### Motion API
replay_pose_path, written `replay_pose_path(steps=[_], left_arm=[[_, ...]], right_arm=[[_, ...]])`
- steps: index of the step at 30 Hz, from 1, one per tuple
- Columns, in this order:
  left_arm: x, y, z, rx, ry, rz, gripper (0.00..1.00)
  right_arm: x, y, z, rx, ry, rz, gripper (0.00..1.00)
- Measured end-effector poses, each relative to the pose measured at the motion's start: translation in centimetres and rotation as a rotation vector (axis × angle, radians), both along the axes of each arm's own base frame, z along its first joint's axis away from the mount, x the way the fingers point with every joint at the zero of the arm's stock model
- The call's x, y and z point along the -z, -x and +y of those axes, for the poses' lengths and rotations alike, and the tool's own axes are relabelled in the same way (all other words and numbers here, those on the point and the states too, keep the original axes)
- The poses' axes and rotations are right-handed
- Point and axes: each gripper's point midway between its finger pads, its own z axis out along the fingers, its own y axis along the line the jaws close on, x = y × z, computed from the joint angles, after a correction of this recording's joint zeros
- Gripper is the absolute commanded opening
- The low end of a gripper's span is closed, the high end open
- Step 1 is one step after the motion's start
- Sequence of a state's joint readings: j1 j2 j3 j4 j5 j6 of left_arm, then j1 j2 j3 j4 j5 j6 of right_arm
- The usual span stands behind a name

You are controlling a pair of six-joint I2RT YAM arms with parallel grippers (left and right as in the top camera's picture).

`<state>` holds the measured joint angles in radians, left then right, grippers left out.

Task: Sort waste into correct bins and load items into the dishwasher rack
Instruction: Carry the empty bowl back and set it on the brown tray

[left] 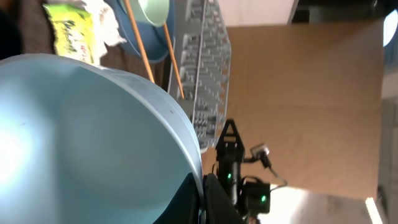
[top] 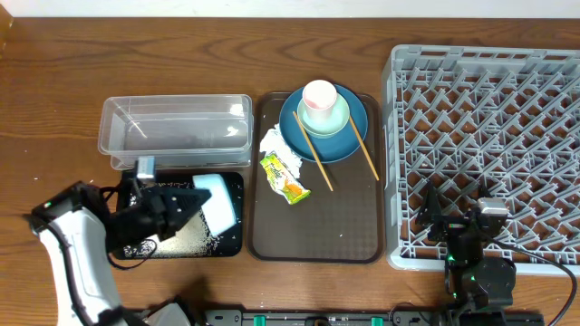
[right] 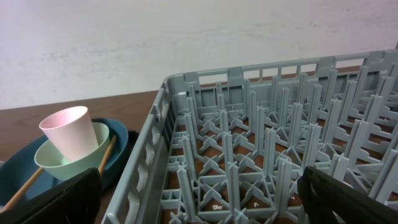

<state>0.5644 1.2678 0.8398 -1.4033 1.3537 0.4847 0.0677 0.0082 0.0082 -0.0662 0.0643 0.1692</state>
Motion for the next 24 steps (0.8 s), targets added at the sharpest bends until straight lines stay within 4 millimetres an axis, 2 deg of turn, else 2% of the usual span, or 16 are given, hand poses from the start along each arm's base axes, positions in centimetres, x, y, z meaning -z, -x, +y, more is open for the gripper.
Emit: replay_pose_path(steps=[4,10,14,19,24], left_arm=[[-0.5,0.3,-1.1,0.043,-0.044,-0.033,0.06],[0.7,-0.6,-1.0,0.037,-0.221,-0.019,0.06],[0.7,-0.8,-1.8,0.027,-0.326,-0.014,0.06],[0.3,-0.8,-4.2,0.046,-0.427,-0.031,0.06],[1.3,0.0,-7.0,0.093,-0.527,-0.001,0.06]], right_arm=[[0.0,0.0,0.0,0.0,0.0,0.0,0.99],[0.0,0.0,0.0,0.0,0.0,0.0,0.99],[0.0,0.0,0.0,0.0,0.0,0.0,0.99],[0.0,0.0,0.0,0.0,0.0,0.0,0.99],[0.0,0.0,0.0,0.0,0.0,0.0,0.99]])
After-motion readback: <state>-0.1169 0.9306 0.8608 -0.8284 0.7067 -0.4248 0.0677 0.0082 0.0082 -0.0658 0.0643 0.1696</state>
